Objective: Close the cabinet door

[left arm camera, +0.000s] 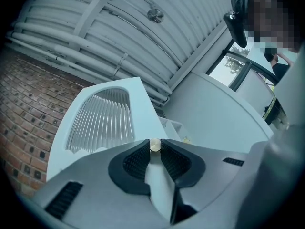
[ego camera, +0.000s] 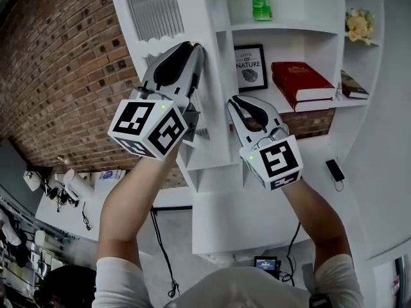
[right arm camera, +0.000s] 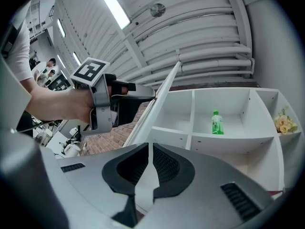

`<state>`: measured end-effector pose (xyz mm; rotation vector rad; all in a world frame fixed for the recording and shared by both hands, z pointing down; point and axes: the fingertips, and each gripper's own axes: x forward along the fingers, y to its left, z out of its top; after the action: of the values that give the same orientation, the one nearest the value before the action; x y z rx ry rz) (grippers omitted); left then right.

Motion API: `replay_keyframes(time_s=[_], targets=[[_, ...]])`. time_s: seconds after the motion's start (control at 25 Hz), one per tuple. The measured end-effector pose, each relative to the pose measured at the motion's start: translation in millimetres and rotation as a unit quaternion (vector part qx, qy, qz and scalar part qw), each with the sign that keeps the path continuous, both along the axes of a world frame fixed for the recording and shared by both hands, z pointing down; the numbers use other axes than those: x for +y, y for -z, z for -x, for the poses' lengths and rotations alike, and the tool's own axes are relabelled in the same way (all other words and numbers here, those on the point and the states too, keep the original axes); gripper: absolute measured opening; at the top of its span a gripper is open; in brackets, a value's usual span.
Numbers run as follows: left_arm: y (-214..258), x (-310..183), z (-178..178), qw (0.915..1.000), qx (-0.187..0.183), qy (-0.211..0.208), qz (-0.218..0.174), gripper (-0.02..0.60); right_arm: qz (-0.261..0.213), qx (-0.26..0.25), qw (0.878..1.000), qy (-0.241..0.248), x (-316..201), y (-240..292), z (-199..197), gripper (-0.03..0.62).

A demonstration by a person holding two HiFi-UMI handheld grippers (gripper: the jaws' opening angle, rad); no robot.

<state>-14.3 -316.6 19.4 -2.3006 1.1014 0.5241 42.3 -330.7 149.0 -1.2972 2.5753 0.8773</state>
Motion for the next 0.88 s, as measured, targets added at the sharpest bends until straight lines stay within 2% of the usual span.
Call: replay_keyframes(time_s=[0.88], targets=[[0.5, -68.9, -40.4, 0.9982, -0.018, 0.057, 0.01, 0.074, 0.023, 0.011, 1.0, 0.011, -50.2, -20.6, -46.8, 0.031]])
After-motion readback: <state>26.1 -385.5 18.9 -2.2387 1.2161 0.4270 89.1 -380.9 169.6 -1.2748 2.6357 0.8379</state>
